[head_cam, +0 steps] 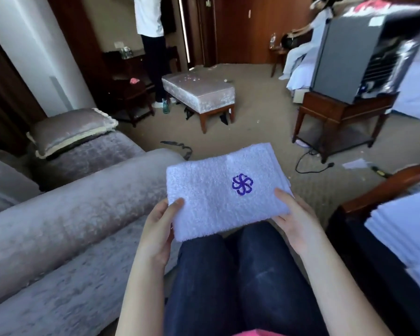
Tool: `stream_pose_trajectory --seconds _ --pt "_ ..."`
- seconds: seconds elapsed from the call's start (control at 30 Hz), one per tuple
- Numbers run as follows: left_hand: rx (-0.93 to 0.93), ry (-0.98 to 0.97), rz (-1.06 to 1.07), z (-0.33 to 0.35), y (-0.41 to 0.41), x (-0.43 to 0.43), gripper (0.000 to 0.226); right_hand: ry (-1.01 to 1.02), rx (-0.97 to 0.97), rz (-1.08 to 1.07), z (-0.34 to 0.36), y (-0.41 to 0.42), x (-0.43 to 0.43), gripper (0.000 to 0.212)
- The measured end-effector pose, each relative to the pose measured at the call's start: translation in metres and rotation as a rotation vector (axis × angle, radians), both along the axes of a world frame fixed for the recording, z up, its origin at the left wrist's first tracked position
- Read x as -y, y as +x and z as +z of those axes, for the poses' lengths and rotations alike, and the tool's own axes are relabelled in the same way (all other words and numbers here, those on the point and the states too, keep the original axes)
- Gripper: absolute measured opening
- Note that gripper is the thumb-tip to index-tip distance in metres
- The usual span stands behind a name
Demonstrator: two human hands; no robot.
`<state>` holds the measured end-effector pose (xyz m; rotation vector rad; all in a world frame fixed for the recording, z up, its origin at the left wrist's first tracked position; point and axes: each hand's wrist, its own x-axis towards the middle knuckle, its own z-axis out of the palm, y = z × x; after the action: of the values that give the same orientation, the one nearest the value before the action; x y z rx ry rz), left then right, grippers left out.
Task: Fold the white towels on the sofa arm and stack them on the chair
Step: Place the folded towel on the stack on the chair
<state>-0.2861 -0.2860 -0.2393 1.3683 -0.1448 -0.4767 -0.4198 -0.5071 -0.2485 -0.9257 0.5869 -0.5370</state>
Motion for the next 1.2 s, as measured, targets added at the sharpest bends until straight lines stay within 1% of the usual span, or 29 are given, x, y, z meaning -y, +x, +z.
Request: stream_pose_trajectory --seconds 0.17,0.27,0.37,0.53,0.77,1.0,1.2 --pt "-0.011 -0.021 -0.242 -0.004 -0.023 0.059 0.029 -0.009 -0.035 -0.233 0.0 -0.064 0.023 0.021" --pt "-0.015 -0.014 -0.384 -0.006 -0.042 0.095 0.032 0.0 -0.041 -0.391 -0.003 -0.107 0.033 0.021" --pt "-0.02 0.008 -0.537 -0.008 -0.065 0.127 0.029 0.018 -0.059 -0.537 -0.01 -0.15 0.04 0.026" --pt "-0.032 0.053 -0.754 -0.014 -0.115 0.173 0.029 0.031 -0.082 -0.71 -0.024 -0.223 0.038 0.031" --pt "-0.065 0.126 -0.991 -0.024 -0.184 0.223 0.021 0.075 -0.139 -1.0 -0.04 -0.299 0.025 0.022" --pt "-0.12 0.159 -1.099 -0.045 -0.228 0.244 0.021 0.15 -0.154 -1.146 -0.069 -0.34 0.015 0.024" --pt "-0.166 0.227 -1.153 -0.069 -0.25 0.265 0.022 0.162 -0.203 -1.149 -0.083 -0.359 0.021 0.028"
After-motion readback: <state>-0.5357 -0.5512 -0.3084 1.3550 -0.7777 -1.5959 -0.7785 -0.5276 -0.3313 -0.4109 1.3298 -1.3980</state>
